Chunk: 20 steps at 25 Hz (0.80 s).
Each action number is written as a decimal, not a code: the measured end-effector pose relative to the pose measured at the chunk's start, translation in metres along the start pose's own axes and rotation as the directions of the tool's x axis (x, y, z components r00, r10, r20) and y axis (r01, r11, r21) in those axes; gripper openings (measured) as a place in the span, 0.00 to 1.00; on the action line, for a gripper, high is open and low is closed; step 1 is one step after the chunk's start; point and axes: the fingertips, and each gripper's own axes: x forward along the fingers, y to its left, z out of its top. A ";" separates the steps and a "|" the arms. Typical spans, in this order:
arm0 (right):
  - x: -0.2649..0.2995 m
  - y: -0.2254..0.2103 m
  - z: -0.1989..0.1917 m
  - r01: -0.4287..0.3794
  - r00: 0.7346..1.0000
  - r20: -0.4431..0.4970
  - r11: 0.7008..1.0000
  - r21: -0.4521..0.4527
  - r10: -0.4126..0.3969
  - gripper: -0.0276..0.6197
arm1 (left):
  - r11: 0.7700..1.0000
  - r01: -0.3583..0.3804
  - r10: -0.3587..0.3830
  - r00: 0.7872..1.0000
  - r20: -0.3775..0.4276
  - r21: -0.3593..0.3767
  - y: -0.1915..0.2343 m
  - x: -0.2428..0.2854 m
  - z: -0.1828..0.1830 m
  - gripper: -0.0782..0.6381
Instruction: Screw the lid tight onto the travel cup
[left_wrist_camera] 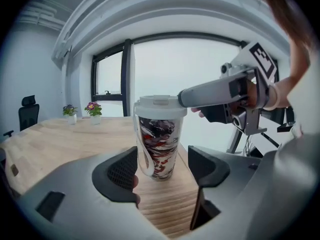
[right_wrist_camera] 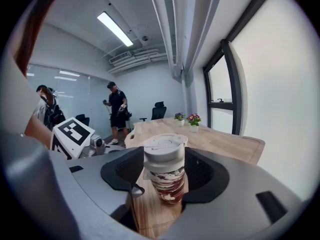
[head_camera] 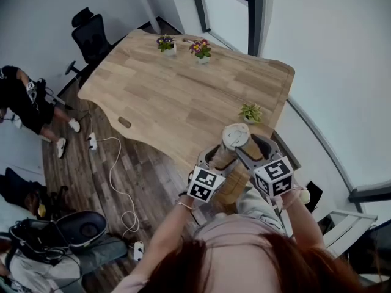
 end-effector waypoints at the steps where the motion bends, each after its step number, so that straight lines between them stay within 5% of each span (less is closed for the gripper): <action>1: -0.002 0.000 0.000 0.012 1.000 0.003 1.000 0.002 -0.012 0.41 | 1.000 -0.007 0.007 1.000 0.004 -0.004 0.000 -0.004 0.000 0.54; 7: -0.017 0.010 0.001 0.058 0.998 0.026 0.998 0.004 -0.059 0.32 | 0.997 -0.079 0.080 0.996 0.048 -0.025 0.004 -0.032 -0.002 0.38; 13: -0.035 0.026 0.007 0.114 0.992 0.057 0.993 0.011 -0.115 0.08 | 0.987 -0.146 0.153 0.982 0.106 -0.070 0.004 -0.068 0.009 0.16; 20: -0.058 0.053 0.012 0.124 0.988 0.088 0.992 0.009 -0.125 0.04 | 0.980 -0.159 0.175 0.975 0.139 -0.115 -0.012 -0.100 0.010 0.11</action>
